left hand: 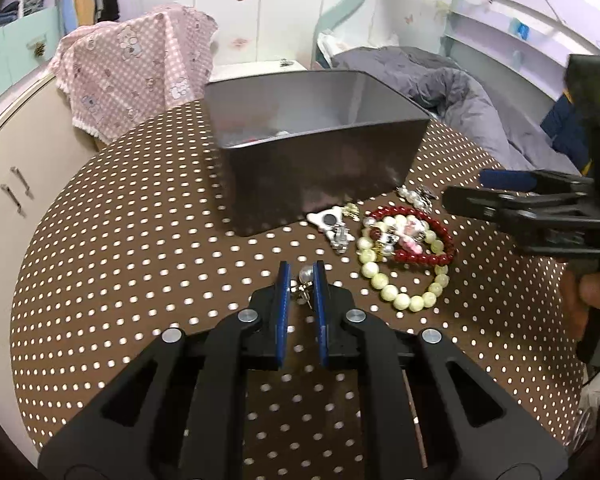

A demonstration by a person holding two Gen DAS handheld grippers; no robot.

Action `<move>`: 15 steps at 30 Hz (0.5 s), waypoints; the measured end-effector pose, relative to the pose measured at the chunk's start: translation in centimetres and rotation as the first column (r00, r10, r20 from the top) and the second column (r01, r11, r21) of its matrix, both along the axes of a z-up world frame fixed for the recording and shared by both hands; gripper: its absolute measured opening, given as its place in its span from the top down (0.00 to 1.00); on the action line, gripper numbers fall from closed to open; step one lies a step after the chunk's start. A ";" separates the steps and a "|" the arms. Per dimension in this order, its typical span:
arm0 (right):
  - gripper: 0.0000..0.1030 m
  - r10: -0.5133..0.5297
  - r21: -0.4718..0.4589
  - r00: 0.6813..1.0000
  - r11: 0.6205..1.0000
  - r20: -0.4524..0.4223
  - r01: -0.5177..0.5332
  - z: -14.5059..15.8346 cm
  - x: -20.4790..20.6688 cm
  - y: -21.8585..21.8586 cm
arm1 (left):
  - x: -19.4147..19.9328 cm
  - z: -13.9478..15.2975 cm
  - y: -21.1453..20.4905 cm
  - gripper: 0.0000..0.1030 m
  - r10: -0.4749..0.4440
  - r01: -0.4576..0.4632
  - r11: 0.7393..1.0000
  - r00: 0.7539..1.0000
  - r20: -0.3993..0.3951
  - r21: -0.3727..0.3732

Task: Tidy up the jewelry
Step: 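Reach the left gripper to the small pearl earring and grasp it, then carry the pearl earring into the box with the left gripper while the right gripper drops a silver earring there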

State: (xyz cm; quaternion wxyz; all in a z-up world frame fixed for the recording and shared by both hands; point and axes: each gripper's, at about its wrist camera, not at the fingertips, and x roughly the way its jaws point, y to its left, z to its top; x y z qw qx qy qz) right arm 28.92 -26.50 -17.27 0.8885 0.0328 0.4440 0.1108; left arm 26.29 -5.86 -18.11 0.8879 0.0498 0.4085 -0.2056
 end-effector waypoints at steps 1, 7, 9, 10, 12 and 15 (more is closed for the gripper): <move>0.39 0.009 -0.005 1.000 1.000 -0.003 -0.009 -0.1 0.5 0.3 | -0.1 0.0 0.2 0.89 0.006 -0.006 1.000 1.000 0.001 -0.004; 0.62 0.089 -0.044 0.996 0.995 -0.014 -0.089 -0.8 1.8 2.5 | 0.3 -0.1 0.8 0.89 0.034 -0.034 0.999 0.999 -0.001 -0.022; 0.68 0.093 -0.098 0.996 0.991 -0.008 -0.094 -1.4 1.7 2.9 | 0.5 -0.4 0.9 0.89 0.039 -0.039 0.999 0.999 -0.008 -0.030; 0.74 0.095 -0.117 0.995 0.989 0.001 -0.095 -1.5 1.6 2.9 | 0.5 -0.4 1.0 0.89 0.040 -0.040 0.999 0.999 -0.007 -0.035; 0.81 0.093 -0.125 0.996 0.988 -0.003 -0.093 -1.3 1.4 2.5 | 0.6 -0.4 0.9 0.89 0.039 -0.039 0.998 0.999 -0.008 -0.042; 0.91 0.070 -0.095 0.998 0.993 -0.004 -0.070 -1.1 0.7 1.1 | 0.7 -0.2 1.0 0.89 0.041 -0.041 0.998 0.999 -0.007 -0.048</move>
